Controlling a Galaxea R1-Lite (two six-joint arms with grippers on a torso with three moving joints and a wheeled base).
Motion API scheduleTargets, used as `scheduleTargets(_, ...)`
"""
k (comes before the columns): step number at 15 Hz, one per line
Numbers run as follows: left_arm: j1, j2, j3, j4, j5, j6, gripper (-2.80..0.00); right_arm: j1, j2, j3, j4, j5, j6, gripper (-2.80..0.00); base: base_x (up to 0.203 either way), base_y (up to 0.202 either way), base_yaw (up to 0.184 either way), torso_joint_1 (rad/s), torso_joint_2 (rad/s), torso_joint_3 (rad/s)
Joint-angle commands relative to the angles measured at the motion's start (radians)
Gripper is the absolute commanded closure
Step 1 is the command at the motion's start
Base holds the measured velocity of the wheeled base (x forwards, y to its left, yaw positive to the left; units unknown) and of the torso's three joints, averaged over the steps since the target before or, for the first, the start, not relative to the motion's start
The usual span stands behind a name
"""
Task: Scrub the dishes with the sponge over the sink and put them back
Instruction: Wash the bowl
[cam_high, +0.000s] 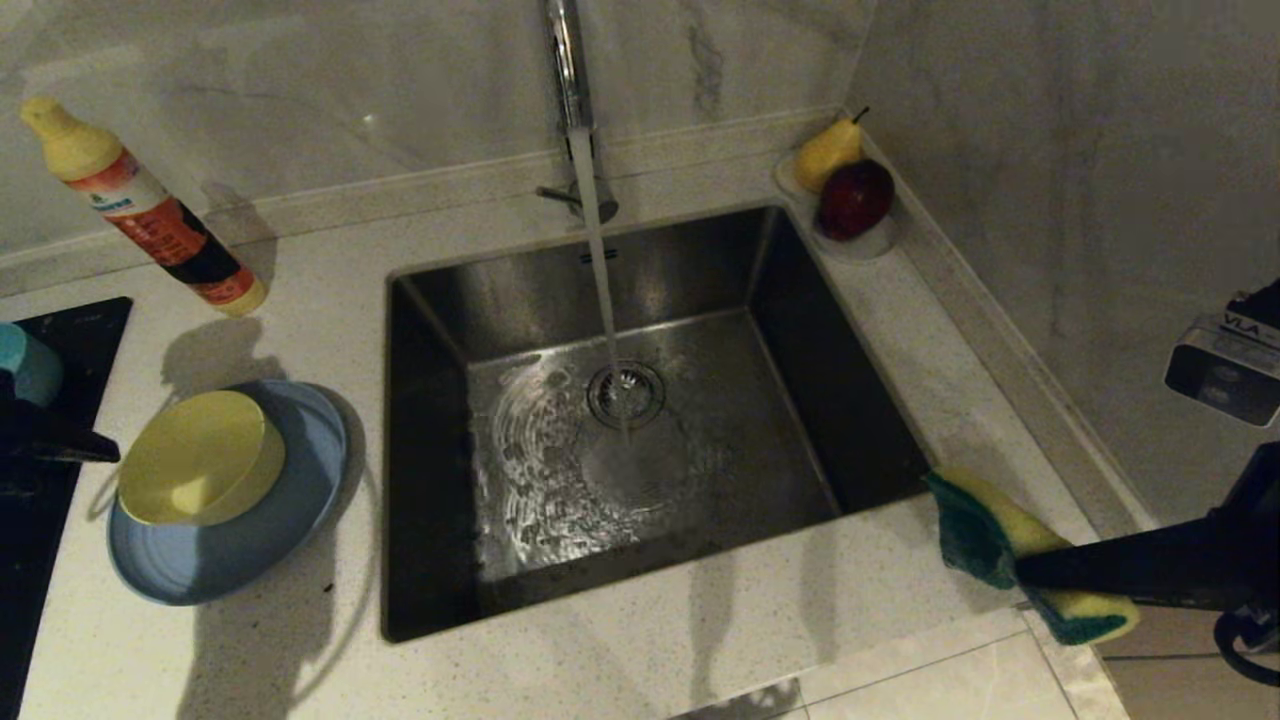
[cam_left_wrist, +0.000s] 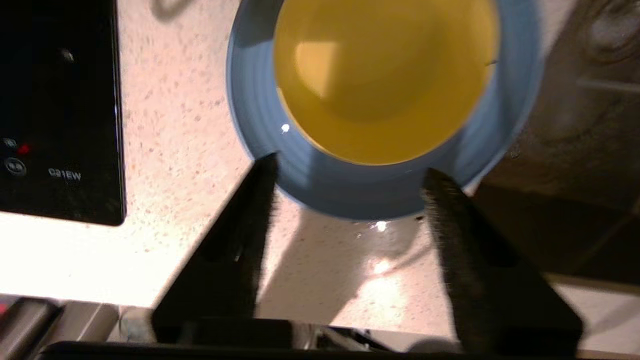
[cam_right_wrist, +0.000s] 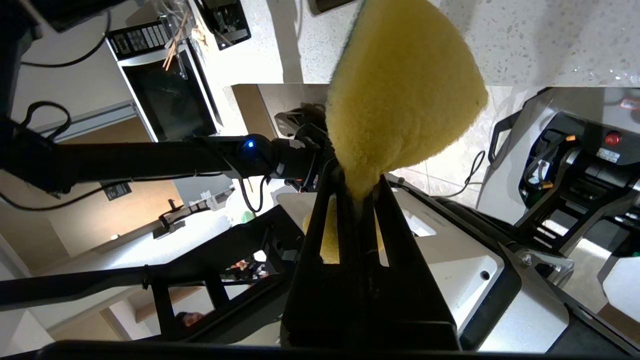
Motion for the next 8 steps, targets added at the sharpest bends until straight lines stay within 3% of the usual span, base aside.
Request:
scheduleTargets(1, 0.000, 0.067, 0.009, 0.015, 0.002, -0.003, -2.80, -0.002, -0.001, -0.003, 0.012, 0.003, 0.004, 0.00, 0.000, 0.000, 0.000, 0.000, 0.00, 0.000)
scheduleTargets(8, -0.001, 0.122, 0.049, 0.012, 0.001, -0.010, -2.80, -0.047, 0.002, 0.016, 0.012, 0.003, -0.003, 0.00, 0.000, 0.000, 0.000, 0.000, 0.00, 0.000)
